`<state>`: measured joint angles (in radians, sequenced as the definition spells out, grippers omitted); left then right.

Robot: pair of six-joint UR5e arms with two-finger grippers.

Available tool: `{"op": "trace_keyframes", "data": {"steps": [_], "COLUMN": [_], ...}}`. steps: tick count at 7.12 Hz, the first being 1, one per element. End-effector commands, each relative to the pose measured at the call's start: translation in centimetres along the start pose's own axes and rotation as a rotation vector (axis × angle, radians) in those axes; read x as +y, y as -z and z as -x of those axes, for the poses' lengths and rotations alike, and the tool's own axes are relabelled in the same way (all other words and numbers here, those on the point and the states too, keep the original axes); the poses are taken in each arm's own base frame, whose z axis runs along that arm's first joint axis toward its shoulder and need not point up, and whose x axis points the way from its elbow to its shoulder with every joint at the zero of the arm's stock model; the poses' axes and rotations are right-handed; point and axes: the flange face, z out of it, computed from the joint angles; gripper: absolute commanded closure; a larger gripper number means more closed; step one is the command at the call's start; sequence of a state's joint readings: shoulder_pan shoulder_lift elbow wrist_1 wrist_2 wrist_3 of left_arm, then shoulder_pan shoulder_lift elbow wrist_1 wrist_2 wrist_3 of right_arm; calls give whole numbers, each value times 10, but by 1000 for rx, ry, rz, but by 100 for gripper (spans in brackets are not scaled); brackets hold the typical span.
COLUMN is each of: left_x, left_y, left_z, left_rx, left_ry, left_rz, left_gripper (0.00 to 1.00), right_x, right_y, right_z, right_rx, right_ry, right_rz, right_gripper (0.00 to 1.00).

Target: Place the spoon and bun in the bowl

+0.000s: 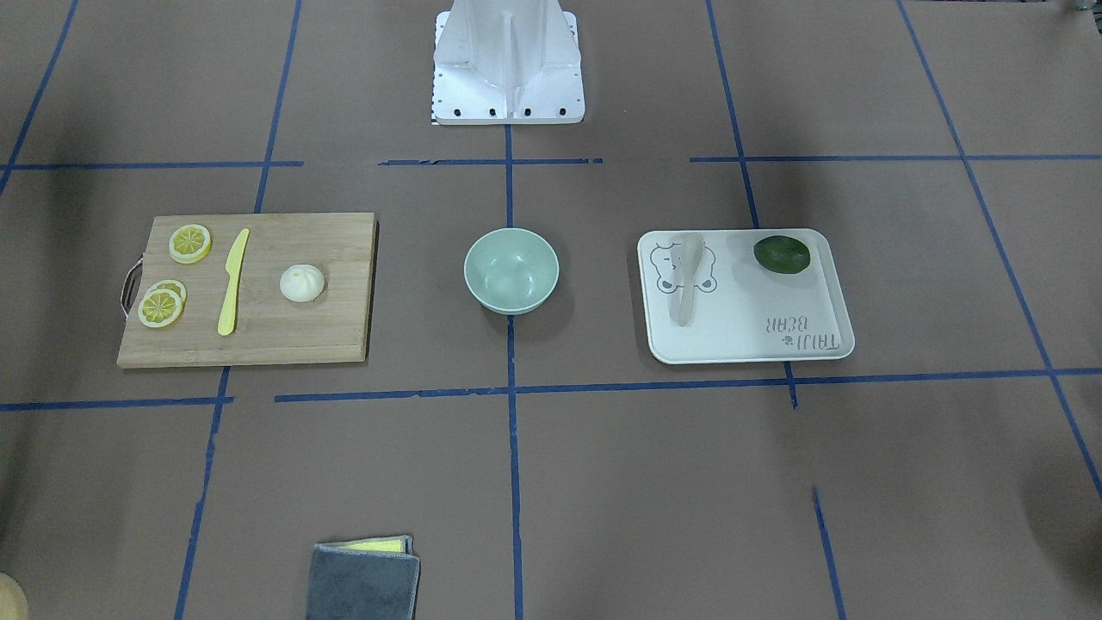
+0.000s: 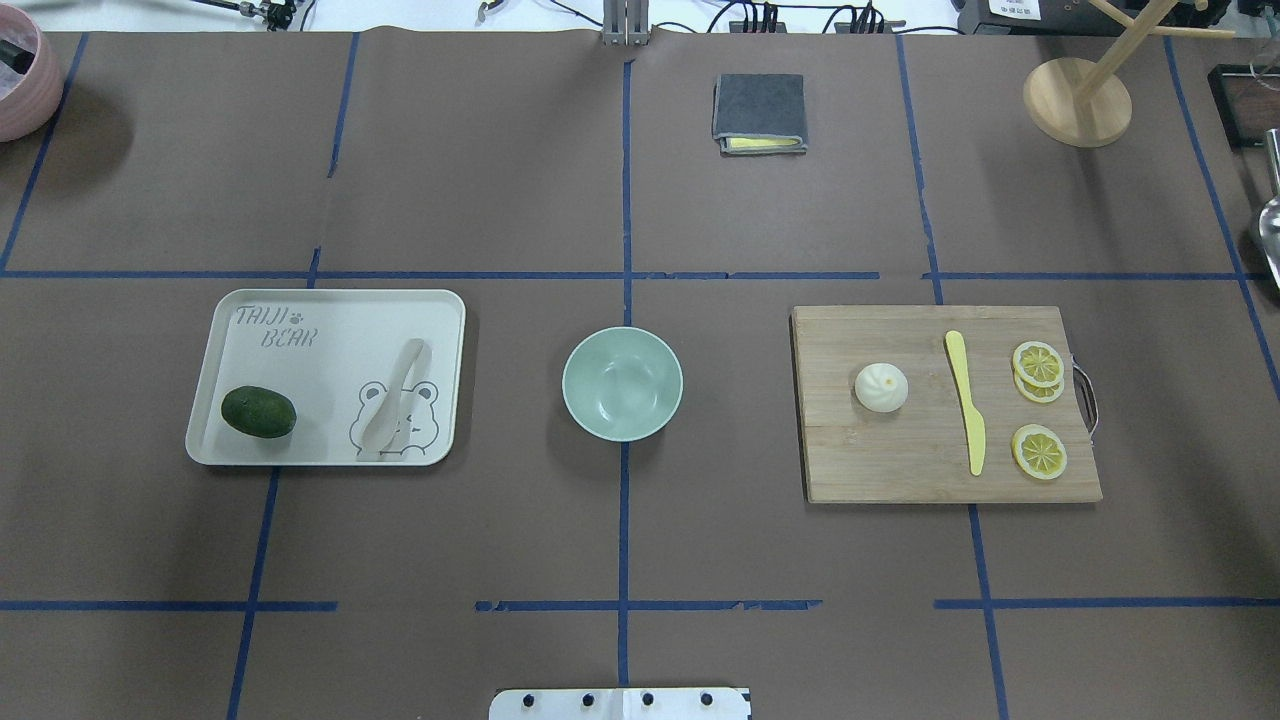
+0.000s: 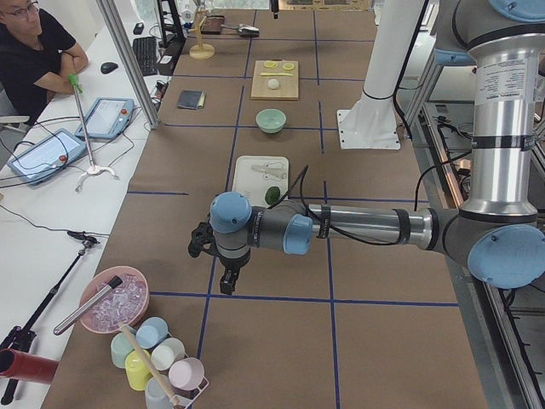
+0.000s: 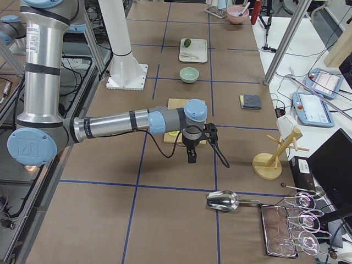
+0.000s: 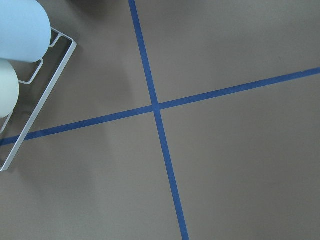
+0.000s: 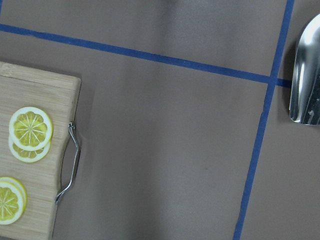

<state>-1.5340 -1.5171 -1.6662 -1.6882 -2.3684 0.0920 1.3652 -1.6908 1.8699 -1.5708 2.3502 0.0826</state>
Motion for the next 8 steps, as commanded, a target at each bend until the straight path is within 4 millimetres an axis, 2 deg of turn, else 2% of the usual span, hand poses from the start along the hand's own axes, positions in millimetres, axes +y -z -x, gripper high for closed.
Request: {"op": "trace_keyframes", "data": {"steps": [1,7,8], "left_x": [2,1,2], "left_y": [-2,-3,-6], "left_z": [-2,-4,-3], "left_rx": [-2,0,1], "left_ry": [-46,-88,-87], "left_rz": [1,-15,-10], "left_gripper": [0,0,0], "right_x": [0,2,1], "right_y": [0,-2,-4], "right_z": [1,0,6], "right_rx": [-3,-7,-25], "right_ry": [0,0,5], "right_rz": [-1,-2,3], "right_gripper": [0,0,0]}}
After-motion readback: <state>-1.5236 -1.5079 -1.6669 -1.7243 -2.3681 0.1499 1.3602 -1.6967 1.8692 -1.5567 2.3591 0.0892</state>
